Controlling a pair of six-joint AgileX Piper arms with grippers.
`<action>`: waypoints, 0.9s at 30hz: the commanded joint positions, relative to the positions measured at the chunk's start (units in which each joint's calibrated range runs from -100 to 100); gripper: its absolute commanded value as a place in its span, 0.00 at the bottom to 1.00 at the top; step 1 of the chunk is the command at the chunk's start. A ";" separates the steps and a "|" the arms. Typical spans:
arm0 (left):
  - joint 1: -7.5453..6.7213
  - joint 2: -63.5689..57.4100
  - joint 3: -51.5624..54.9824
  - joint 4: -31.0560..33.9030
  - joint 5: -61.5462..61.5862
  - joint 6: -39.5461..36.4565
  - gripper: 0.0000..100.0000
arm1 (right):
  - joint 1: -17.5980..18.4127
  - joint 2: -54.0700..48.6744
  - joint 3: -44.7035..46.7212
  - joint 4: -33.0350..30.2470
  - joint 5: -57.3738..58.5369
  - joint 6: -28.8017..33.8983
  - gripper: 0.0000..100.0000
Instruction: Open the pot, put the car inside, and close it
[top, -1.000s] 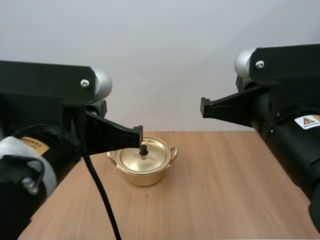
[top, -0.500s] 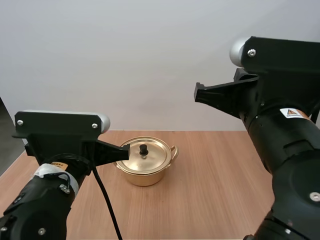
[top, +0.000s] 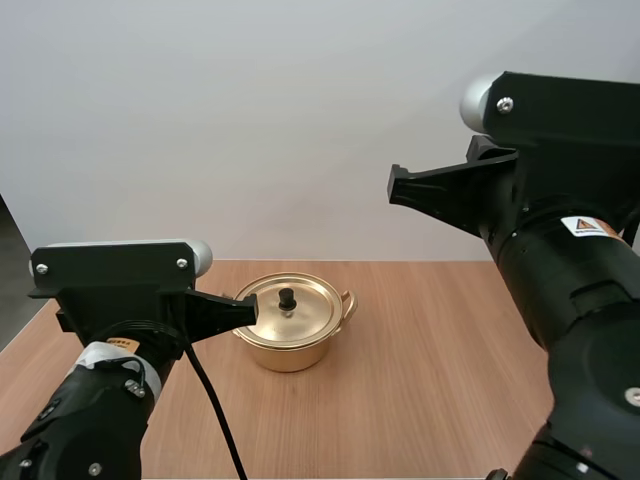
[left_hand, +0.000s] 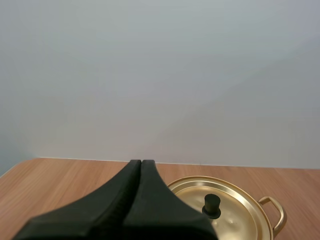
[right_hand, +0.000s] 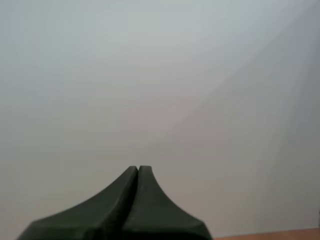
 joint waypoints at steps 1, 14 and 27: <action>-0.07 -0.01 0.34 0.08 2.72 0.15 0.00 | 6.86 -0.07 0.01 0.07 -0.03 0.00 0.00; -0.30 -0.14 14.19 0.08 -10.67 2.60 0.00 | 23.18 -2.63 0.01 0.30 -0.03 0.00 0.00; -2.15 -10.47 14.19 4.64 1.13 0.69 0.00 | 23.60 -2.63 0.01 0.30 -0.03 0.00 0.00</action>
